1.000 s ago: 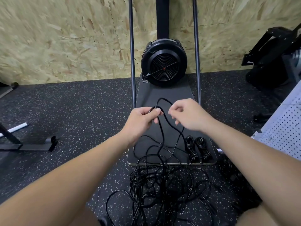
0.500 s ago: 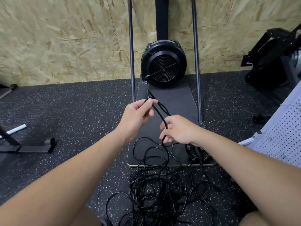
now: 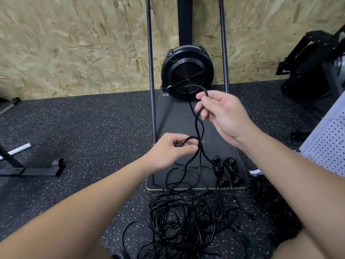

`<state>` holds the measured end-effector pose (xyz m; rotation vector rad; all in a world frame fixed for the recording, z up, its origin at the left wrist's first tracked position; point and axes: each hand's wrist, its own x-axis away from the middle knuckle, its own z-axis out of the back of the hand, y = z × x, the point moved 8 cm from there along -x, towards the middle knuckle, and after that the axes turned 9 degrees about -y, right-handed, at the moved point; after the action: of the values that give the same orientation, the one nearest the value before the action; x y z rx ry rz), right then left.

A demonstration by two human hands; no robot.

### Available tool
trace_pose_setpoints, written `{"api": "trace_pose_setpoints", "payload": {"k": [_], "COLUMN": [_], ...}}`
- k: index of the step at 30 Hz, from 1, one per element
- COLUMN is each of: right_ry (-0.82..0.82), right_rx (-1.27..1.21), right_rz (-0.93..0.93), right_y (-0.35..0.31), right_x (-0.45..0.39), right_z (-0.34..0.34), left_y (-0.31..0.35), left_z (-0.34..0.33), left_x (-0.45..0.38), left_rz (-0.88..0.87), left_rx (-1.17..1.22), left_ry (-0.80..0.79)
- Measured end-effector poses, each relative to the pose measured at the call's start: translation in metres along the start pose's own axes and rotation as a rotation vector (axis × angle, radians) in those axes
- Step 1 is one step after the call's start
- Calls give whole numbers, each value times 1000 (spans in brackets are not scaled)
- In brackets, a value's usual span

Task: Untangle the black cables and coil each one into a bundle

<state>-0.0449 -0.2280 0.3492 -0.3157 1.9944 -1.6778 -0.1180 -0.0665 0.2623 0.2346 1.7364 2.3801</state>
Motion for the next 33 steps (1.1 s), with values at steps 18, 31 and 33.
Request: {"api": "trace_pose_setpoints", "payload": {"k": [18, 31, 33], "right_ry": [-178, -345, -423], "right_rx": [508, 988, 936], "right_rz": [-254, -446, -468], "right_y": [33, 106, 117], "right_x": [10, 23, 25], "right_z": [-6, -34, -36], "left_y": [-13, 13, 14], "left_z": [15, 46, 47], "left_x": [-2, -6, -6], "left_rz": [85, -54, -72], "left_rx": [78, 378, 429], "left_ry": [115, 210, 216]}}
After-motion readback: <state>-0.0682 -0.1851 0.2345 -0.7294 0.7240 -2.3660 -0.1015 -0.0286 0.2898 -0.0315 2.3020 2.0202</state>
